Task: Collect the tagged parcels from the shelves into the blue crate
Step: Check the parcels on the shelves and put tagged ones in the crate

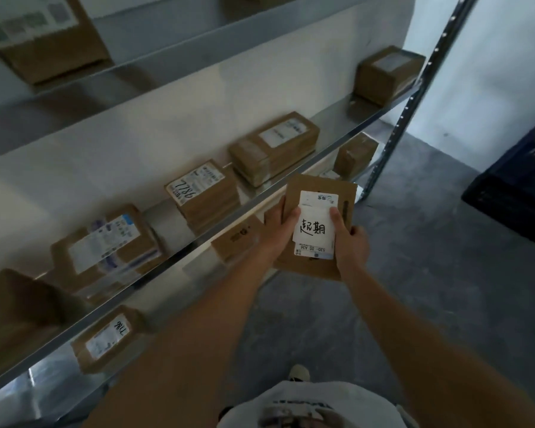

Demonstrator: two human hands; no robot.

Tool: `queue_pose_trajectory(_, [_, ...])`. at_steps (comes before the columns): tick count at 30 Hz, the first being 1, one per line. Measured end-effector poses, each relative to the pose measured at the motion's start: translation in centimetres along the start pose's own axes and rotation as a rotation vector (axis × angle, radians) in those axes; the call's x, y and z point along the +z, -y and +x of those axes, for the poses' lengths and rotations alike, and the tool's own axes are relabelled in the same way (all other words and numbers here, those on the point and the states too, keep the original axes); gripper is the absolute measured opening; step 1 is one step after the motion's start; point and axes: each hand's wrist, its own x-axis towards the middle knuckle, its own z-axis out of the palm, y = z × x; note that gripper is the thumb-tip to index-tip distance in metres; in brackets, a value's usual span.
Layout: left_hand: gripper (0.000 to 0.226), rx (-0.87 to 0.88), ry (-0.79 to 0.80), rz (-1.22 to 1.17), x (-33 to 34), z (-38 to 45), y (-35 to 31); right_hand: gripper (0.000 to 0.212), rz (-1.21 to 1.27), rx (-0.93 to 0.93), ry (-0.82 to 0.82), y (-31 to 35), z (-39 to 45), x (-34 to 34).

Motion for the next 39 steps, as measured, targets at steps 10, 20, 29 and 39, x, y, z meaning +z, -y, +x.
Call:
queue_pose_trajectory(10, [0.059, 0.079, 0.127, 0.043, 7.1, 6.8, -8.2, 0.058, 0.065, -0.053, -0.122, 4.9, 8.8, -5.2])
queue_pose_trajectory(20, [0.054, 0.113, 0.327, 0.145, 13.7, 19.9, -12.2, 0.06, 0.036, -0.027, -0.173, 8.3, 20.7, -7.8])
queue_pose_trajectory(29, [0.052, 0.067, 0.407, 0.136, 23.1, 29.9, -17.1, 0.05, 0.013, 0.029, -0.199, 12.6, 30.6, -13.9])
queue_pose_trajectory(39, [0.052, 0.052, 0.562, 0.181, 39.5, 39.2, -22.2, 0.042, 0.045, 0.078, -0.283, 13.3, 43.8, -25.4])
